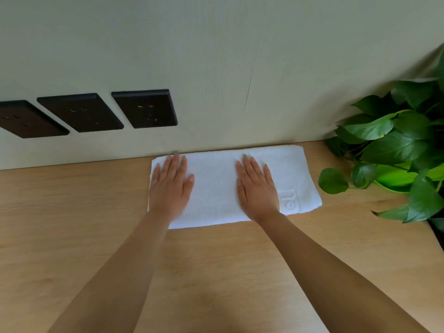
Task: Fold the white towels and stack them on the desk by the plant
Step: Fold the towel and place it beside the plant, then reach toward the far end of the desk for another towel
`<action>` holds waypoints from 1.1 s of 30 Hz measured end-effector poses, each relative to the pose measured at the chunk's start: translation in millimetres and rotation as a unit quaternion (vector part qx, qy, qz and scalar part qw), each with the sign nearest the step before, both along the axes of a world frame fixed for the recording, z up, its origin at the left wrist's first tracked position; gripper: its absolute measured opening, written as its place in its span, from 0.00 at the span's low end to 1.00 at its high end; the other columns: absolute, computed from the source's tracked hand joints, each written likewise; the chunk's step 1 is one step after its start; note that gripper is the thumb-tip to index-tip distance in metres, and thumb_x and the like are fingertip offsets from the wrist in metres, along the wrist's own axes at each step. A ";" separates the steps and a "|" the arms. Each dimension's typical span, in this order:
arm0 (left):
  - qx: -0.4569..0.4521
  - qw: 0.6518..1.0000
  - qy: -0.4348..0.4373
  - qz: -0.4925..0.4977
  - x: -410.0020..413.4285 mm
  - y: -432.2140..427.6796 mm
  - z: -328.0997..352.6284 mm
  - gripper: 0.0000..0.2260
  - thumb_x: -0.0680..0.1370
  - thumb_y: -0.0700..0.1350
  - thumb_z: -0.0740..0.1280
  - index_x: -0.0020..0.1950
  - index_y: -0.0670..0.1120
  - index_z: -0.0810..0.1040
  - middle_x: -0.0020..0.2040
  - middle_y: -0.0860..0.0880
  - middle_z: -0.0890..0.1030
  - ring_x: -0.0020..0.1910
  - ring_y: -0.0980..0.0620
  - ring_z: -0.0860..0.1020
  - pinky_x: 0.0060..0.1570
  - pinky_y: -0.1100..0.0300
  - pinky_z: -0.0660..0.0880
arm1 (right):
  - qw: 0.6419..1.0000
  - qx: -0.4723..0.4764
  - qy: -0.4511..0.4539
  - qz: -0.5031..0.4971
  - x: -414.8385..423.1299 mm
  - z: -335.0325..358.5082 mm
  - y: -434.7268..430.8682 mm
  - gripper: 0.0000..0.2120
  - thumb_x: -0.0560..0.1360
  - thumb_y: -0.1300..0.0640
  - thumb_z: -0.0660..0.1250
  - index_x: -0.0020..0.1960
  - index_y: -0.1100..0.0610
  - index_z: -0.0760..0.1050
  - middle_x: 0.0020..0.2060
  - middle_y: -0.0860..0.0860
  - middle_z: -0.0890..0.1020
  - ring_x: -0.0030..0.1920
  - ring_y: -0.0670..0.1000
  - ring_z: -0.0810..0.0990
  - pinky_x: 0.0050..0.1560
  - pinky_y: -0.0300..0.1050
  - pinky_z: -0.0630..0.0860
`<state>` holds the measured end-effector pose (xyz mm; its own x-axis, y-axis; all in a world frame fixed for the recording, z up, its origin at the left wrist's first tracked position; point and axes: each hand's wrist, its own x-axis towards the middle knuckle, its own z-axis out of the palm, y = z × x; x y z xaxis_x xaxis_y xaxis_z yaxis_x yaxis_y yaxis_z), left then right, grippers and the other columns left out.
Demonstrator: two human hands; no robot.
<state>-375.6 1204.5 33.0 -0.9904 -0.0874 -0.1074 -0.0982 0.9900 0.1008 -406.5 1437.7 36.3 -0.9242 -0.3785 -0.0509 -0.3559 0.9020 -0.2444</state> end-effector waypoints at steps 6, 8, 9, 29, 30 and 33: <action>-0.017 0.998 -0.050 0.034 -0.9 -1.1 8.0 0.27 0.81 0.56 0.38 0.78 0.46 0.39 0.79 0.47 0.39 0.77 0.51 0.37 0.75 0.50 0.37 | 0.999 0.038 -0.023 0.002 -1.2 4.7 -3.0 0.32 0.76 0.47 0.30 0.78 0.54 0.46 0.78 0.50 0.46 0.77 0.49 0.41 0.75 0.50 0.35; -0.005 0.998 -0.046 0.050 0.8 6.1 13.5 0.28 0.82 0.56 0.39 0.78 0.43 0.39 0.79 0.45 0.40 0.77 0.50 0.38 0.75 0.50 0.37 | 0.998 0.050 -0.043 0.002 -1.8 10.4 -4.3 0.32 0.76 0.46 0.29 0.78 0.54 0.43 0.78 0.50 0.44 0.77 0.49 0.39 0.75 0.50 0.34; 0.008 0.998 -0.034 0.052 2.6 10.8 16.9 0.28 0.82 0.55 0.41 0.78 0.42 0.41 0.79 0.45 0.41 0.77 0.50 0.38 0.75 0.50 0.36 | 0.997 0.053 -0.053 -0.001 -2.3 14.1 -5.3 0.30 0.79 0.47 0.32 0.78 0.55 0.42 0.78 0.51 0.43 0.77 0.49 0.39 0.75 0.50 0.35; 0.095 0.978 0.061 0.173 116.3 6.7 96.3 0.12 0.81 0.50 0.55 0.58 0.48 0.75 0.50 0.49 0.81 0.51 0.47 0.78 0.51 0.55 0.68 | 0.982 0.103 -0.098 0.128 54.8 129.9 -80.1 0.12 0.76 0.55 0.57 0.57 0.53 0.75 0.51 0.48 0.79 0.50 0.52 0.78 0.45 0.43 0.70; 0.082 0.978 0.059 0.185 126.9 -0.8 99.7 0.12 0.80 0.50 0.55 0.57 0.48 0.74 0.50 0.50 0.80 0.51 0.47 0.77 0.51 0.55 0.66 | 0.981 0.101 -0.096 0.137 63.1 133.8 -91.9 0.11 0.76 0.55 0.58 0.55 0.53 0.75 0.50 0.49 0.79 0.50 0.52 0.78 0.46 0.44 0.71; 0.036 0.975 0.057 0.210 161.3 -28.1 108.7 0.09 0.79 0.50 0.55 0.54 0.49 0.73 0.51 0.50 0.79 0.51 0.47 0.75 0.49 0.54 0.64 | 0.978 0.087 -0.095 0.164 92.5 144.7 -129.4 0.11 0.75 0.54 0.59 0.54 0.54 0.75 0.49 0.49 0.79 0.49 0.52 0.78 0.47 0.45 0.73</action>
<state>-214.3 1176.4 141.7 -0.8743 -0.4850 -0.0183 -0.4783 0.8547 0.2020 -314.0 1308.3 181.1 -0.7221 -0.6230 -0.3008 -0.5960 0.7810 -0.1868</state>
